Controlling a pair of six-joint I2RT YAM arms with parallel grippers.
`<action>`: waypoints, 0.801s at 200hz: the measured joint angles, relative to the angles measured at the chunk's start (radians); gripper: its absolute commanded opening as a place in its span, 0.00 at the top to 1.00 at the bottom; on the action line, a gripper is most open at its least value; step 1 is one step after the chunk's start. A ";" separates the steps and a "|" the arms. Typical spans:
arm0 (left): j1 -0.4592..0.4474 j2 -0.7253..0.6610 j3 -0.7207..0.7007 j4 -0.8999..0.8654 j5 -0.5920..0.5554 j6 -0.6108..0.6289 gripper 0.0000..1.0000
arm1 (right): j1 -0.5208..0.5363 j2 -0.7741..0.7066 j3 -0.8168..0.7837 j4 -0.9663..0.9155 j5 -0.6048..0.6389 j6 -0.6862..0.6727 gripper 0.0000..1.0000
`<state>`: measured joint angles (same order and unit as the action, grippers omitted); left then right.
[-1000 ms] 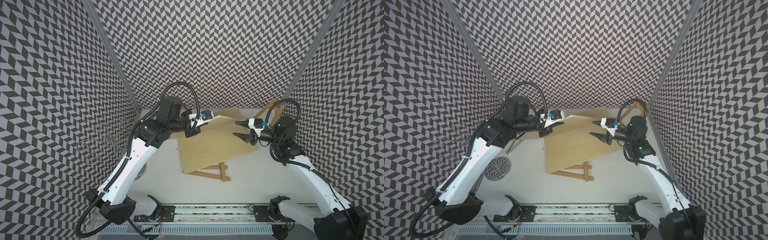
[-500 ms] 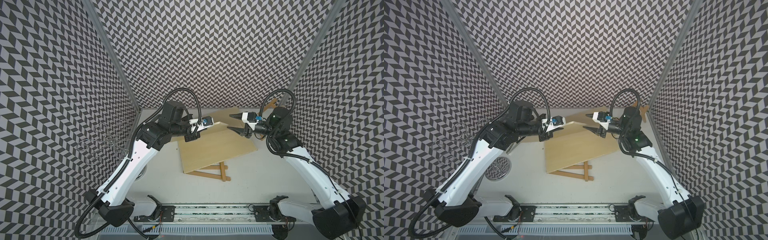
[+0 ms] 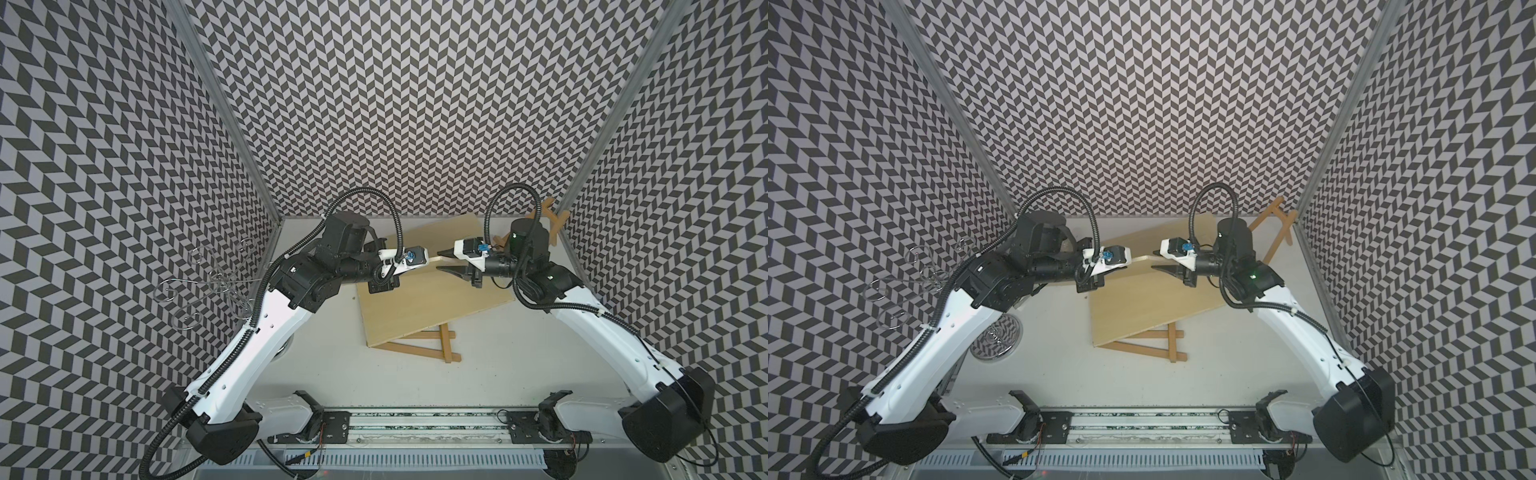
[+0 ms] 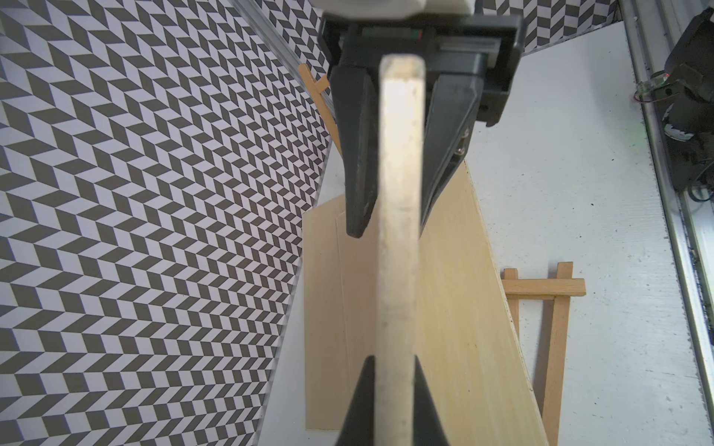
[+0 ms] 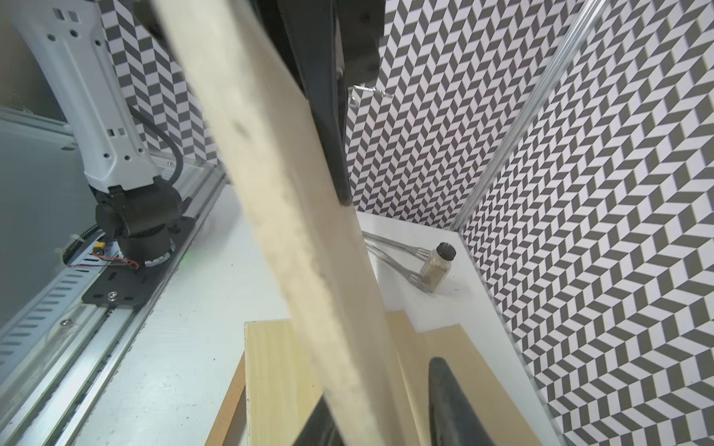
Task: Assemble the easel
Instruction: Pick up the drawing board.
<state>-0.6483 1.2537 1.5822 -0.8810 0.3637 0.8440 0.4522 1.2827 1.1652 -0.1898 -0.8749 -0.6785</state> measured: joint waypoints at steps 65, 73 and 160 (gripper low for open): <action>-0.027 -0.010 -0.015 -0.019 0.000 0.021 1.00 | 0.061 -0.005 -0.039 -0.006 0.050 -0.018 0.75; -0.029 -0.013 -0.017 -0.022 0.000 0.025 1.00 | 0.069 -0.005 -0.039 -0.005 0.053 -0.019 0.78; -0.035 -0.052 -0.058 0.022 0.028 0.002 0.62 | 0.097 -0.004 -0.049 -0.005 0.023 -0.074 1.00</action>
<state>-0.6830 1.2015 1.5246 -0.8589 0.3920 0.8459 0.5488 1.2785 1.1160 -0.1947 -0.8516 -0.7528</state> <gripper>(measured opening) 0.280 0.108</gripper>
